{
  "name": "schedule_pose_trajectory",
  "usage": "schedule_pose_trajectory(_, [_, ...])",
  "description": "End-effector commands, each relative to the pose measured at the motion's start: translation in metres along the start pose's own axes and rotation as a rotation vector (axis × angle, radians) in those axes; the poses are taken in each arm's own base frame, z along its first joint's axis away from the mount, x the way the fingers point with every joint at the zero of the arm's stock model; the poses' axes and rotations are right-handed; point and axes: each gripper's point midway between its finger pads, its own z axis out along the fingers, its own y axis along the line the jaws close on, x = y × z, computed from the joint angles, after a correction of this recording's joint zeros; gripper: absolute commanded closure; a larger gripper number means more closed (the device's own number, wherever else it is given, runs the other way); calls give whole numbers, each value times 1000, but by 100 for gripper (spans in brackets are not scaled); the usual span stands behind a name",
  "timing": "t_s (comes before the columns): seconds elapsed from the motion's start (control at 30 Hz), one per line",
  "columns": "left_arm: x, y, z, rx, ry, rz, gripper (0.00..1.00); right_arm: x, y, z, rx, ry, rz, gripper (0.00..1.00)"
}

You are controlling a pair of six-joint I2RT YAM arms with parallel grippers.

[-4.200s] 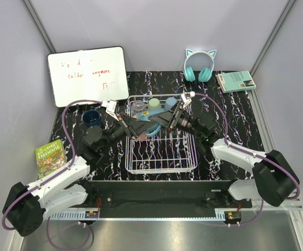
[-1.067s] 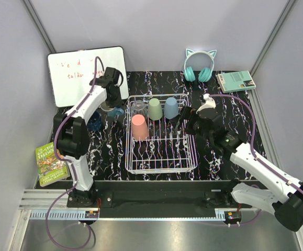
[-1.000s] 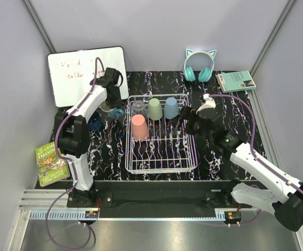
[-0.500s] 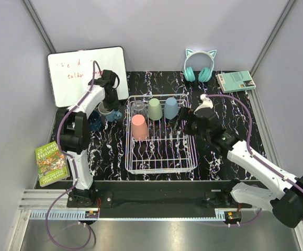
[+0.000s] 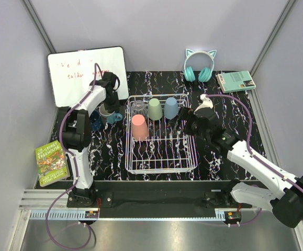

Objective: Unload the cups from the dish rack

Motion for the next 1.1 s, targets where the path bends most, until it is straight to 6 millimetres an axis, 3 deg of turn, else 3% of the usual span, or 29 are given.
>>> schedule_pose_trajectory(0.0, [-14, -4, -14, 32, -48, -7, 72, -9, 6, 1, -8, -25, 4, 0])
schedule_pose_trajectory(0.07, [-18, -10, -23, 67, -63, -9, 63, -8, 6, 1, -9, -21, 4, 0])
schedule_pose_trajectory(0.1, [-20, -12, -27, 77, -70, -14, 53, -9, 6, 2, -8, -22, 6, 0])
schedule_pose_trajectory(0.33, [-34, -21, -58, 122, -141, -24, 34, -7, 5, 3, -8, -13, 5, 0])
schedule_pose_trajectory(0.43, [-43, -36, -82, 201, -193, -24, 32, -7, 3, 2, 0, -18, -6, 0])
schedule_pose_trajectory(0.57, [-59, -70, -139, 354, -334, 4, 24, -12, 2, 3, 15, -29, -33, 0])
schedule_pose_trajectory(0.63, [-60, -79, -158, 380, -375, 22, 23, -13, 4, 5, 12, -20, -54, 0])
schedule_pose_trajectory(0.67, [-57, -87, -174, 401, -408, 39, 22, -14, 8, 7, 12, -8, -79, 0])
schedule_pose_trajectory(0.73, [-51, -89, -185, 390, -442, 45, 21, -23, 18, 9, 17, -19, -126, 0])
schedule_pose_trajectory(0.77, [-45, -94, -201, 409, -478, 59, 21, -17, 14, 16, 48, 11, -149, 0])
schedule_pose_trajectory(0.8, [-34, -92, -194, 396, -465, 65, 20, -16, 16, 19, 57, 21, -168, 0])
schedule_pose_trajectory(0.83, [-28, -87, -206, 392, -498, 60, 20, -26, 24, 20, 57, 3, -197, 0])
schedule_pose_trajectory(0.9, [-15, -89, -209, 399, -517, 68, 19, -16, 24, 32, 87, 48, -241, 0])
schedule_pose_trajectory(0.93, [1, -82, -206, 389, -512, 70, 18, -22, 32, 34, 75, 40, -261, 0])
schedule_pose_trajectory(0.97, [6, -82, -207, 393, -527, 69, 18, -16, 32, 41, 86, 62, -277, 0])
schedule_pose_trajectory(1.07, [30, -76, -207, 384, -549, 99, 18, -21, 34, 48, 117, 44, -284, 0])
